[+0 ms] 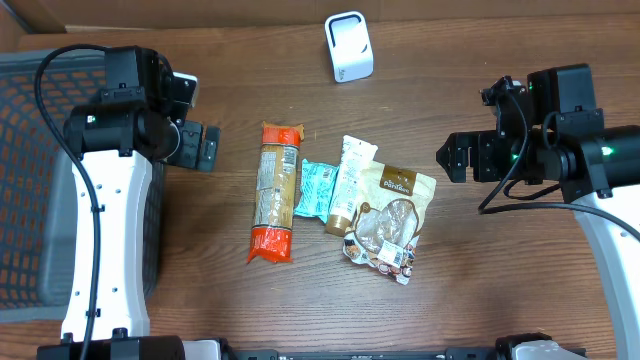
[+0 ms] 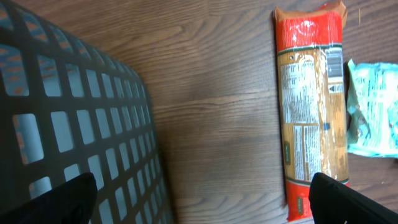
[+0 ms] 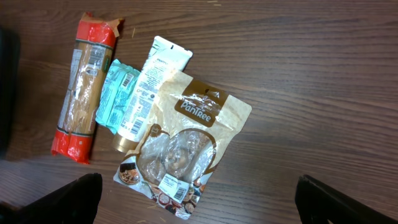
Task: Scan the item barcode
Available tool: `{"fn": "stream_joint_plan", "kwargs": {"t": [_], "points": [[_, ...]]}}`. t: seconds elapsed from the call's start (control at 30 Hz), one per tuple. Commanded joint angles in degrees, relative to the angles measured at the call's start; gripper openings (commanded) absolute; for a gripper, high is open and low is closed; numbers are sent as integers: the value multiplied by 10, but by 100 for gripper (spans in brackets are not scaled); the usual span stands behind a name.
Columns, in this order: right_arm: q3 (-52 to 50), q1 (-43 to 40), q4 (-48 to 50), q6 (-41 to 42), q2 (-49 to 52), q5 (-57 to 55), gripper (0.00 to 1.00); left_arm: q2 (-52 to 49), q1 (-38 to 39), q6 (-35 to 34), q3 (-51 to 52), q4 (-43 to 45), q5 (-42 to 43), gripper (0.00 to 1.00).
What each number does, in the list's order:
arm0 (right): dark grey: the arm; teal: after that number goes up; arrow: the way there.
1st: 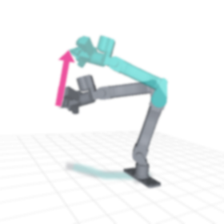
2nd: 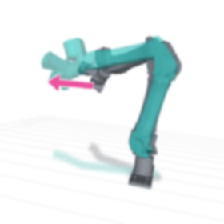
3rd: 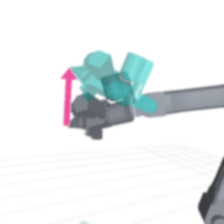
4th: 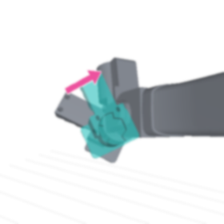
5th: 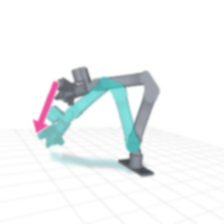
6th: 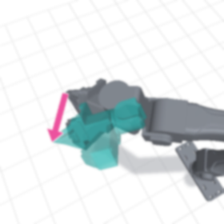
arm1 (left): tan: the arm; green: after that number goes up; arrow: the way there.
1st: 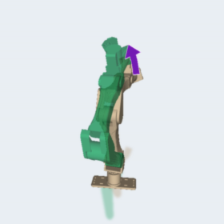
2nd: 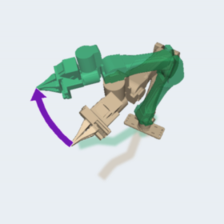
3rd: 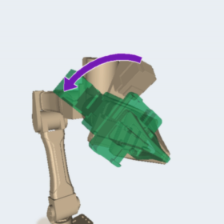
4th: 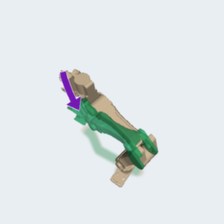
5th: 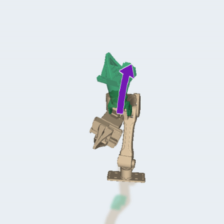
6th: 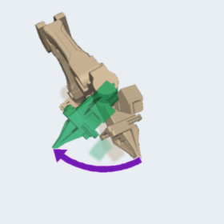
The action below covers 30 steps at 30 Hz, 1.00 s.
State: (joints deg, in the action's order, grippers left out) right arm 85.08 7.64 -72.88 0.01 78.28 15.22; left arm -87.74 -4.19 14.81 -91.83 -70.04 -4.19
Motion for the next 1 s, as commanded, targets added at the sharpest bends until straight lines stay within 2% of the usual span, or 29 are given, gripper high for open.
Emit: {"fn": "stream_joint_plan", "kwargs": {"t": [0.0, 0.03, 0.07, 0.13, 0.23, 0.47, 0.73, 0.97], "points": [[7, 4, 3, -2, 0, 3, 100, 15, -3, -3, -2, -19, -11, 100], [7, 4, 3, -2, 0, 3, 100, 15, -5, -61, -2, -40, -27, 100], [7, 4, 3, -2, 0, 3, 100, 16, -6, -85, -2, -47, -34, 99], [7, 4, 1, -2, 0, 3, 100, 18, -14, -200, -2, -87, -40, 100], [7, 4, 2, -2, 0, 3, 100, 22, -19, -255, -2, -116, -31, 100], [7, 4, 3, -2, 0, 3, 100, 46, -24, -233, -2, -127, -40, 99], [7, 4, 3, -2, 2, 3, 100, 49, -79, -111, -2, -115, -55, 100], [7, 4, 2, -2, 2, 3, 100, 49, -101, -59, -2, -83, -30, 100]]}}
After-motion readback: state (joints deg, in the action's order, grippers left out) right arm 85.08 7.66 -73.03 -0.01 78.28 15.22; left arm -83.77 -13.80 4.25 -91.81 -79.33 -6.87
